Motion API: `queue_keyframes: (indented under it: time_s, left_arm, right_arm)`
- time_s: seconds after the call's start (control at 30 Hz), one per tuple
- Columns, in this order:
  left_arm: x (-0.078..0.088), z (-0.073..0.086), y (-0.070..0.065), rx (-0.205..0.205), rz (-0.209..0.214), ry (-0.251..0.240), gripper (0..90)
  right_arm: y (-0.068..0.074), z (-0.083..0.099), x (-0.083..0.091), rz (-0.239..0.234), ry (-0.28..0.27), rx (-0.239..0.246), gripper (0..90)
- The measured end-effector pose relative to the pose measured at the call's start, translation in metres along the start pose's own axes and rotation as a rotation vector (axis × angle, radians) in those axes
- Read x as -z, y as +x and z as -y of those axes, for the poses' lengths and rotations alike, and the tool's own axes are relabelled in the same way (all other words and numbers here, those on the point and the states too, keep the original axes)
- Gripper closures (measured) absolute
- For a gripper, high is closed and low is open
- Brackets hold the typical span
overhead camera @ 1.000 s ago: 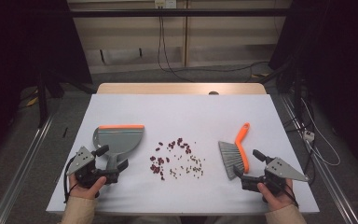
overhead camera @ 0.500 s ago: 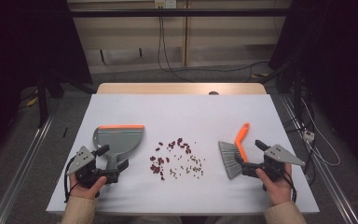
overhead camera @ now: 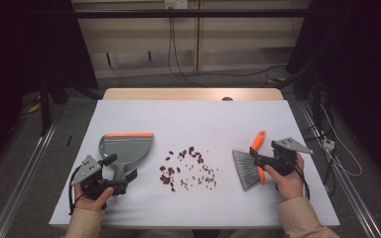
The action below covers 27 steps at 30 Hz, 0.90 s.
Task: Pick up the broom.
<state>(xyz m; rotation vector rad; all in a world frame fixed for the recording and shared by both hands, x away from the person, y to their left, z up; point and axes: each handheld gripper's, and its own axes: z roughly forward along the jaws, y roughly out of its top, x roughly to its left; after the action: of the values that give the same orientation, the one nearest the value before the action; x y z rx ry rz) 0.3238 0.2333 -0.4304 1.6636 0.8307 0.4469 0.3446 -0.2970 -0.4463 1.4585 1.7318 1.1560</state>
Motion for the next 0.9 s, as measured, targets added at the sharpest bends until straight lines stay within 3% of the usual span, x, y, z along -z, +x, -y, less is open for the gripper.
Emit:
queue_keyframes:
  time_s: [0.1,0.4,0.5,0.77,0.9]
  left_arm:
    - [0.000,0.000,0.000,0.003,0.002,0.002,3.7]
    - [-0.003,0.002,-0.001,0.000,0.012,0.021,3.9]
    - [-0.003,0.002,-0.001,-0.002,0.011,0.023,3.9]
    - [-0.003,0.002,-0.001,-0.006,0.011,0.027,3.9]
    - [-0.004,0.002,-0.001,-0.007,0.012,0.026,4.0]
  right_arm:
    - [0.001,-0.001,-0.010,0.026,0.035,0.009,11.5]
    - [0.003,-0.005,-0.029,0.047,0.095,-0.011,14.4]
    - [0.004,-0.004,-0.037,0.079,0.136,-0.002,16.2]
    - [0.006,-0.004,-0.045,0.105,0.199,-0.021,17.2]
    - [0.005,-0.004,-0.046,0.118,0.205,-0.028,18.9]
